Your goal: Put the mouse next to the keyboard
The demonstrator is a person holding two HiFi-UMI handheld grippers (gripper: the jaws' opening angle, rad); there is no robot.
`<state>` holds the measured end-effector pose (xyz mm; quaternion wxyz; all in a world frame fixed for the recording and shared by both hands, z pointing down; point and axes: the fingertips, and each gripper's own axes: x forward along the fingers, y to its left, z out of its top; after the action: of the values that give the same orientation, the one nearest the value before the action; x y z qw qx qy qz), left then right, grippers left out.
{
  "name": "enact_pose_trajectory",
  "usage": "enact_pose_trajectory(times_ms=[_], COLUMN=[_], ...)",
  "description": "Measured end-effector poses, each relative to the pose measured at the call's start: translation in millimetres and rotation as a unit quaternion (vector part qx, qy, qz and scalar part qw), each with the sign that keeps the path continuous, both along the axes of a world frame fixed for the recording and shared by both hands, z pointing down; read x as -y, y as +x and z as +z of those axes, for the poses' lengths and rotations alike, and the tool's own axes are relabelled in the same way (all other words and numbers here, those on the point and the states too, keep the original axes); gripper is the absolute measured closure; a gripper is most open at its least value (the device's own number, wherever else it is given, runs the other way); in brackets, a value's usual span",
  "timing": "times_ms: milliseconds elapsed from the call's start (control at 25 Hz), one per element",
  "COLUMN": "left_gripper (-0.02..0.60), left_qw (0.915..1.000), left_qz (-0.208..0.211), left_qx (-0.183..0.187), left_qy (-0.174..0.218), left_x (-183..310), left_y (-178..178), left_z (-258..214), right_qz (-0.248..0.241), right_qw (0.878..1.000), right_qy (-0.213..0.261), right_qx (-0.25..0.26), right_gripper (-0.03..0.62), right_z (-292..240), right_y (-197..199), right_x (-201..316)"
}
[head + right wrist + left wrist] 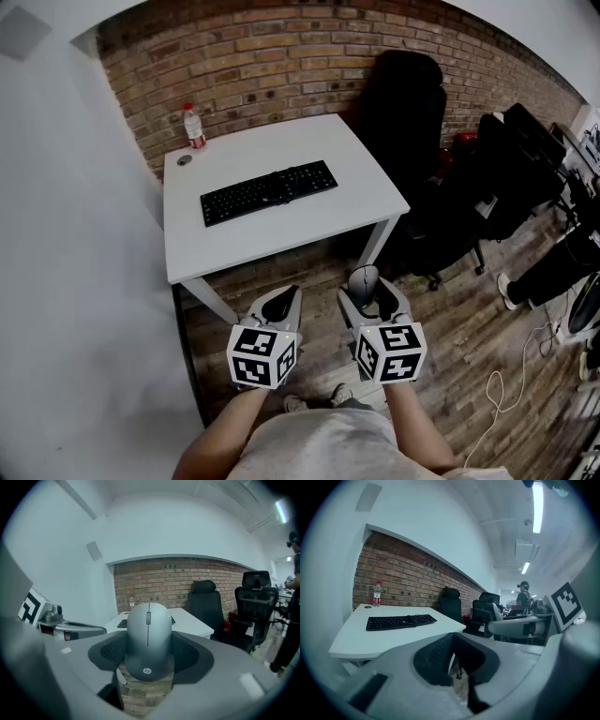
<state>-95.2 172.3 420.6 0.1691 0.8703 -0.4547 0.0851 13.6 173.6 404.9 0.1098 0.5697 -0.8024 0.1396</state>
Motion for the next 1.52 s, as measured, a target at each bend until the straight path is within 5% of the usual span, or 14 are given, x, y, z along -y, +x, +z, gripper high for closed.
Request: enact_pose_trajectory(times_ms=[840,1520], left_gripper=[0.594,0.594], left_qw=[1.0,0.9997], left_qz=[0.008,-0.006], left_qx=[-0.001,0.008], left_qy=[0.0,-0.021], left_x=[64.0,185.1], left_y=[1.8,63.2], left_z=[10.7,21.0], right_qz=[-0.005,-0.023], right_qw=[1.0,0.999], right_qy=[0.008,-0.023], right_qx=[0.02,0.042], right_gripper=[0.289,0.289], right_z=[9.7,31.4], right_y=[-2.3,53.5], right_x=[62.7,183.1])
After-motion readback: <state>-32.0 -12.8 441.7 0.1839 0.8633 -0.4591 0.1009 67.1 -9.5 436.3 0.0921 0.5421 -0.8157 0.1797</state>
